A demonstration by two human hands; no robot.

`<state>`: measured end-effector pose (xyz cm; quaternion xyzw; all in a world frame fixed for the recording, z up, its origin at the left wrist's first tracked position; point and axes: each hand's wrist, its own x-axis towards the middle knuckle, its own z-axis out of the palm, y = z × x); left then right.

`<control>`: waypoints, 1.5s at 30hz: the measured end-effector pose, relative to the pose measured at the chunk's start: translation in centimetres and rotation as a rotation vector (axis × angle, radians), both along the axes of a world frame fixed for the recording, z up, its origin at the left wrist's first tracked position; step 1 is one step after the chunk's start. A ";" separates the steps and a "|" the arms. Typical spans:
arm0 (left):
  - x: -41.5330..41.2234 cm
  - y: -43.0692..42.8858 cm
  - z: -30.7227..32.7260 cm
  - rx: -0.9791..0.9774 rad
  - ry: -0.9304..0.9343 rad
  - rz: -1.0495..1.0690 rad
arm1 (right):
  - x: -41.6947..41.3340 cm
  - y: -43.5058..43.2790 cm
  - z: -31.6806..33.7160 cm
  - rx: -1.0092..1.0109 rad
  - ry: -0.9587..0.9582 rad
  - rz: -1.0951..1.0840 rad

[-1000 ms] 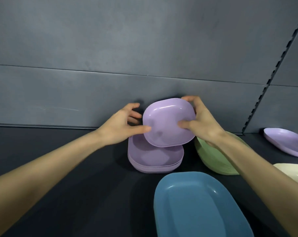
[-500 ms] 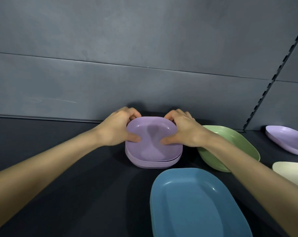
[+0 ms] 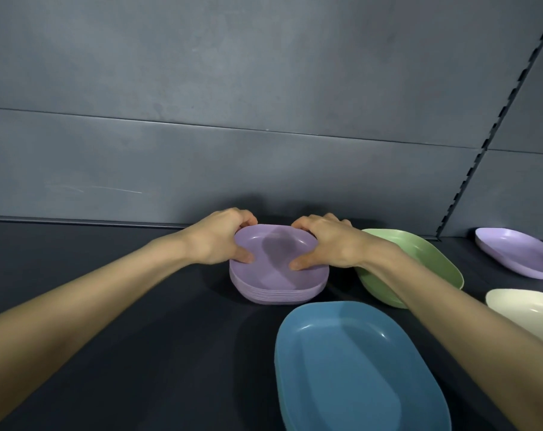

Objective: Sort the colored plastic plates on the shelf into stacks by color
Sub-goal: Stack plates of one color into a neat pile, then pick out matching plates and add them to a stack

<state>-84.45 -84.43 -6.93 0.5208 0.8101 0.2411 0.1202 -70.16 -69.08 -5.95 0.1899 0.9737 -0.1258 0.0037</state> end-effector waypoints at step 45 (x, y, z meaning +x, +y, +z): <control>48.5 20.1 7.7 0.340 0.407 -0.371 | 54.3 13.7 8.0 0.358 0.355 -0.544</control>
